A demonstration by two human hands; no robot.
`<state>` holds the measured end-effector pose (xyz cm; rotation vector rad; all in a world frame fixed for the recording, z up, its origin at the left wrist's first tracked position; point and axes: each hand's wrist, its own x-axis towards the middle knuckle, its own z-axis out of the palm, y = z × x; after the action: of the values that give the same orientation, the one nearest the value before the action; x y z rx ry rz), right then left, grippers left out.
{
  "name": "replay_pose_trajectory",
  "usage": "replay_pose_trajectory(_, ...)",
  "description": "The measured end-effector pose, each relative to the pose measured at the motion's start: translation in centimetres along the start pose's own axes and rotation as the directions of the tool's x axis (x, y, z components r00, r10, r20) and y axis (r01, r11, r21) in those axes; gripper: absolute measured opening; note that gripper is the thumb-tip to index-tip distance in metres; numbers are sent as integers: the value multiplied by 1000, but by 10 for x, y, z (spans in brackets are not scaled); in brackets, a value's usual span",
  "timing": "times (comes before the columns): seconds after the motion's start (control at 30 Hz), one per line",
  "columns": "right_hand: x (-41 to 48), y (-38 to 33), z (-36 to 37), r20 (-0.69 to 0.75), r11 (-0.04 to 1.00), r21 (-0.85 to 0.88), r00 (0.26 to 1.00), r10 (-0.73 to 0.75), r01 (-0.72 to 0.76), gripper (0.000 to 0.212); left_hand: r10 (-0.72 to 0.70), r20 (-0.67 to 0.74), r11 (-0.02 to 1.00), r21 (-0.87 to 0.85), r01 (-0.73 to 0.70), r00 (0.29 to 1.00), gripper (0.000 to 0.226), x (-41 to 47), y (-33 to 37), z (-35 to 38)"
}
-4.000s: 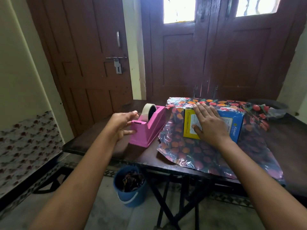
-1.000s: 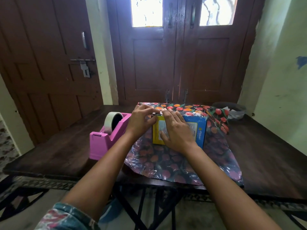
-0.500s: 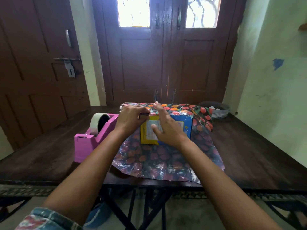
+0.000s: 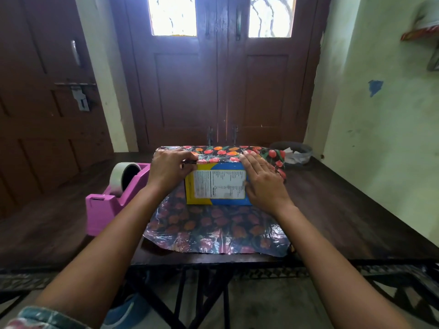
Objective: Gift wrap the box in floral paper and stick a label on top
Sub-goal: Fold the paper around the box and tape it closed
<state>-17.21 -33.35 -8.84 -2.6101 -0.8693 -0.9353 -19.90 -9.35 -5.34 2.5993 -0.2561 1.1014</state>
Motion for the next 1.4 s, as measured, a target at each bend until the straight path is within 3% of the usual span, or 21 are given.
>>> replay_pose_trajectory(0.17,-1,-1,-6,15,1000,19,1000,3,-3,58,-82,64,994,-74,87,995,32,-7,5,-7)
replay_pose_trajectory(0.27,-1,-2,-8,27,1000,24,1000,9,-9,59,-209,7,966,-156,207,978,37,-18,4,-28)
replay_pose_trajectory(0.4,-2,-4,-9,37,1000,23,999,19,-20,60,-431,-56,899,61,434,900,17,-39,-15,-65)
replay_pose_trajectory(0.5,-2,-5,-11,55,1000,23,998,20,-21,61,-575,-63,799,169,577,816,20,-55,-32,-90)
replay_pose_trajectory(0.6,0,-4,-13,79,1000,14,997,18,-19,62,-639,-19,741,252,622,769,23,-65,-47,-112)
replay_pose_trajectory(0.7,1,-3,-14,102,1000,2,995,22,-22,62,-756,133,648,292,703,641,32,-72,-57,-126)
replay_pose_trajectory(0.83,3,-4,-14,117,1000,-4,993,30,-29,63,-837,320,485,55,873,445,36,-71,-57,-132)
replay_pose_trajectory(0.93,3,-5,-15,129,999,-4,991,42,-42,63,-816,458,364,-66,929,352,27,-67,-51,-132)
replay_pose_trajectory(1.17,3,-5,-15,139,999,3,989,49,-50,62,-811,508,268,-118,956,290,16,-58,-44,-130)
replay_pose_trajectory(1.4,3,-7,-15,139,998,3,988,61,-62,63,-827,435,231,-314,921,356,9,-63,-39,-133)
